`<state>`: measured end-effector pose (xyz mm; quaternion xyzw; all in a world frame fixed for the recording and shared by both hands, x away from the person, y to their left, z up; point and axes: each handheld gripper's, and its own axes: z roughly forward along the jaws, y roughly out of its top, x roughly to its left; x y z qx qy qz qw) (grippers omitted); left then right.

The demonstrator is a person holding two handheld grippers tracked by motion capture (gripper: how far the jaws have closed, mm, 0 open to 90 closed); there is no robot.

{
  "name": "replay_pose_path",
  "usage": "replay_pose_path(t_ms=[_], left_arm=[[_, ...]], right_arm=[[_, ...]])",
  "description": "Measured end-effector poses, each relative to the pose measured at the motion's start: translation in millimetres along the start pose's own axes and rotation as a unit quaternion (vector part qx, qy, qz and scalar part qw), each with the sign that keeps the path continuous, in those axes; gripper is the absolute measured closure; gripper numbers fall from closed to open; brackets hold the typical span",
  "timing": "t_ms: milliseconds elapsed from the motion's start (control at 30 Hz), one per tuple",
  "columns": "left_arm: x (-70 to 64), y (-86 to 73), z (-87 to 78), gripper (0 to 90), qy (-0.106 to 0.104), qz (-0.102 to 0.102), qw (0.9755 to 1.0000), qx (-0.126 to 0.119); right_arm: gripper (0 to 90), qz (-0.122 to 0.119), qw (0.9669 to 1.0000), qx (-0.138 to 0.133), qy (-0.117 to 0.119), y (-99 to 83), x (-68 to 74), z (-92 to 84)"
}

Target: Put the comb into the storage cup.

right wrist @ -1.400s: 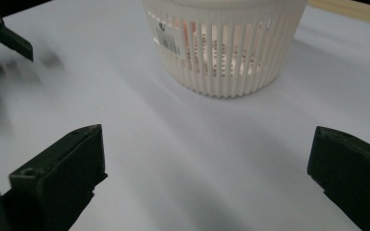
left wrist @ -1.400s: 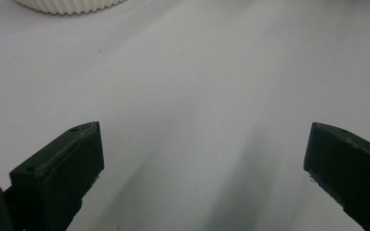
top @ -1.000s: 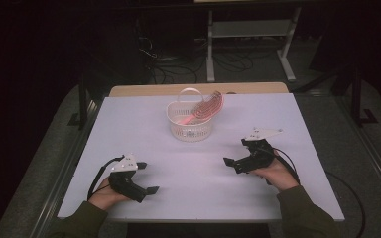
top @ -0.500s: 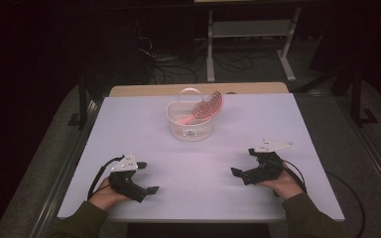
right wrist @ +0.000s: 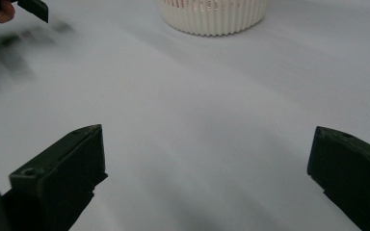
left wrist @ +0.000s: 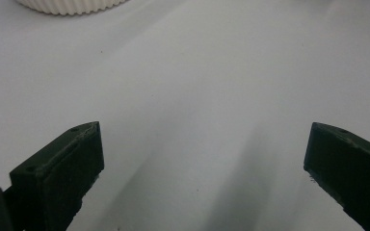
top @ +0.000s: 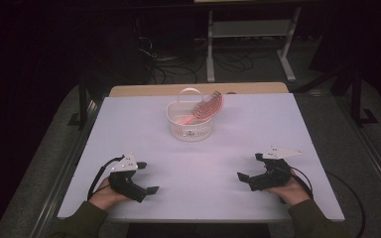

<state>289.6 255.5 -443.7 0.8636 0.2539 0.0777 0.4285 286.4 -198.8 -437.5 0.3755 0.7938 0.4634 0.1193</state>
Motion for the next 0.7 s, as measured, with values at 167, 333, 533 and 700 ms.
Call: replay_pose_path(t_ms=[167,333,533,700], left_arm=[[0.5,-0.2,-0.5,0.1,0.000,-0.001,1.0000,0.000],[0.3,-0.1,-0.8,0.1,0.001,-0.001,1.0000,-0.001],[0.1,-0.1,-0.2,0.1,0.001,-0.001,1.0000,-0.001],[0.7,-0.1,-0.9,0.1,0.002,0.000,1.0000,-0.001]], right_arm=[[0.0,0.000,1.0000,0.005,-0.004,-4.8,0.1,-3.0],[0.0,-0.004,0.9999,0.012,-0.011,-8.6,-0.5,-5.1],[0.0,-0.003,0.9998,0.013,-0.017,-12.5,-2.0,-7.7],[0.0,-0.010,0.9996,0.018,-0.017,-12.7,-0.8,-6.6]])
